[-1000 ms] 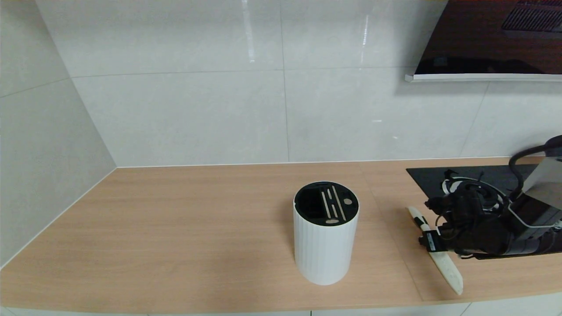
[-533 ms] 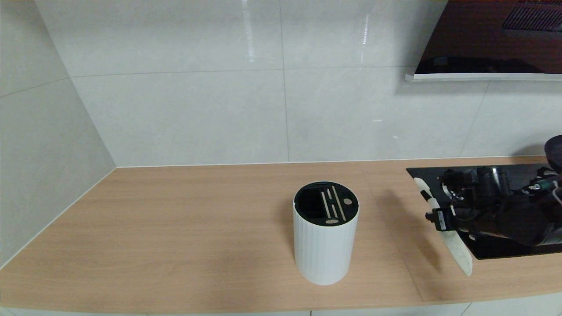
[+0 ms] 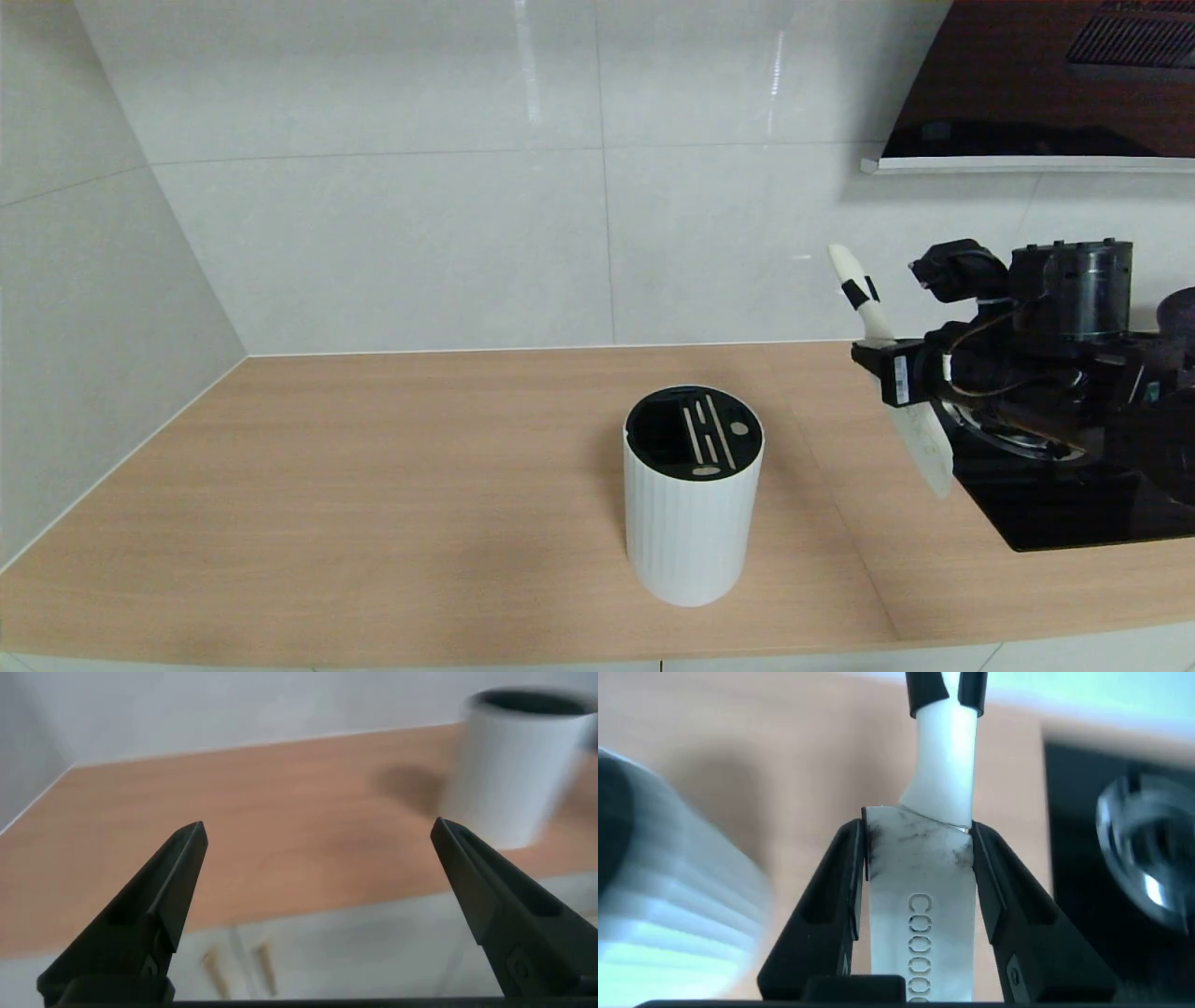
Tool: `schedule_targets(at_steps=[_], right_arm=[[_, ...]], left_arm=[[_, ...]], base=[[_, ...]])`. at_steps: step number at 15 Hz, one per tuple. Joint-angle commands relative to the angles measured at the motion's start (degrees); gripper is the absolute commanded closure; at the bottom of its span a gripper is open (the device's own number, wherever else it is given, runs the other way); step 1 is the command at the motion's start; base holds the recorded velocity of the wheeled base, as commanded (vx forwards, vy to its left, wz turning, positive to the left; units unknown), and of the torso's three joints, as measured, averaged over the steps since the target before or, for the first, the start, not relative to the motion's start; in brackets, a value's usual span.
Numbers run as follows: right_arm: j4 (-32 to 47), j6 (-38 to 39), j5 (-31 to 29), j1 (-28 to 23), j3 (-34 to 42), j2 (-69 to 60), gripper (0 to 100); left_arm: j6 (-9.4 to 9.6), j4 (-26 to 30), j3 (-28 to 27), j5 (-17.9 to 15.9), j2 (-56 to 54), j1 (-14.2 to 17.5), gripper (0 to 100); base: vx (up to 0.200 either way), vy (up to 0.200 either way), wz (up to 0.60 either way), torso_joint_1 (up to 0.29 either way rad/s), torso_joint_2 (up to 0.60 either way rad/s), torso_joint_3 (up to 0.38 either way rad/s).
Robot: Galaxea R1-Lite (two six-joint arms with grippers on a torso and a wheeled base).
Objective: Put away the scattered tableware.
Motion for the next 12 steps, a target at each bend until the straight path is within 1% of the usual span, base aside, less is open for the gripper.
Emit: schedule_targets(at_steps=[1,2,3,4,5,6,7,8,9,10,11,12], right_arm=[[-0.1,0.0,-0.2,4.1,-2.9,-2.6,100],[-0.1,0.0,-0.6,6.2,-3.2,-2.6,100],[-0.2,0.3,-1.4,8.2,-3.2,-2.6,100],[-0.3,1.1,-2.5,11.8,-3.1,-2.7,100],[-0.3,1.3,-3.4,14.4,-3.3,-2.6,100],[-0.3,1.3,-3.7,16.7,-3.8,-2.4,100],[-0.3,1.3,-4.0,18.4,-4.1,-2.2,100],[-0.3,2.1,-4.4,20.8,-4.7,-2.2,100],[-0.3,4.4,-5.2,23.6,-4.9,-2.2,100],[-0.3,4.9,-6.5,25.3,-5.4,-1.9,100],[-0.3,4.9,-6.9,25.6,-5.6,-1.7,100],[-0.3,5.7,-10.0,27.4,-6.8,0.7,100]], left_arm=[[-0.6,2.3,-13.6,-9.9,18.4,-0.1,0],[-1.3,2.0,-19.6,-14.3,29.4,-0.1,0],[-2.7,1.7,-24.1,-16.5,37.7,-0.5,0],[-4.64,0.5,-28.2,-17.6,47.6,-4.2,0],[-7.71,-2.7,-30.0,-17.5,55.0,-9.5,0],[-11.85,-8.7,-30.2,-17.5,59.8,-12.4,0],[-14.92,-14.0,-30.1,-17.5,62.4,-14.1,0],[-21.16,-23.3,-30.1,-17.7,66.6,-17.1,0],[-24.77,-28.7,-30.6,-18.2,70.3,-19.1,0],[-25.73,-32.2,-31.0,-18.7,74.0,-20.7,0],[-25.82,-32.9,-31.2,-18.8,74.9,-20.9,0],[-25.91,-36.7,-33.1,-19.5,81.4,-22.4,0]], base=[[0.0,0.0,0.0,0.0,0.0,0.0],[0.0,0.0,0.0,0.0,0.0,0.0],[0.0,0.0,0.0,0.0,0.0,0.0],[0.0,0.0,0.0,0.0,0.0,0.0],[0.0,0.0,0.0,0.0,0.0,0.0],[0.0,0.0,0.0,0.0,0.0,0.0],[0.0,0.0,0.0,0.0,0.0,0.0],[0.0,0.0,0.0,0.0,0.0,0.0],[0.0,0.0,0.0,0.0,0.0,0.0],[0.0,0.0,0.0,0.0,0.0,0.0],[0.0,0.0,0.0,0.0,0.0,0.0],[0.0,0.0,0.0,0.0,0.0,0.0]])
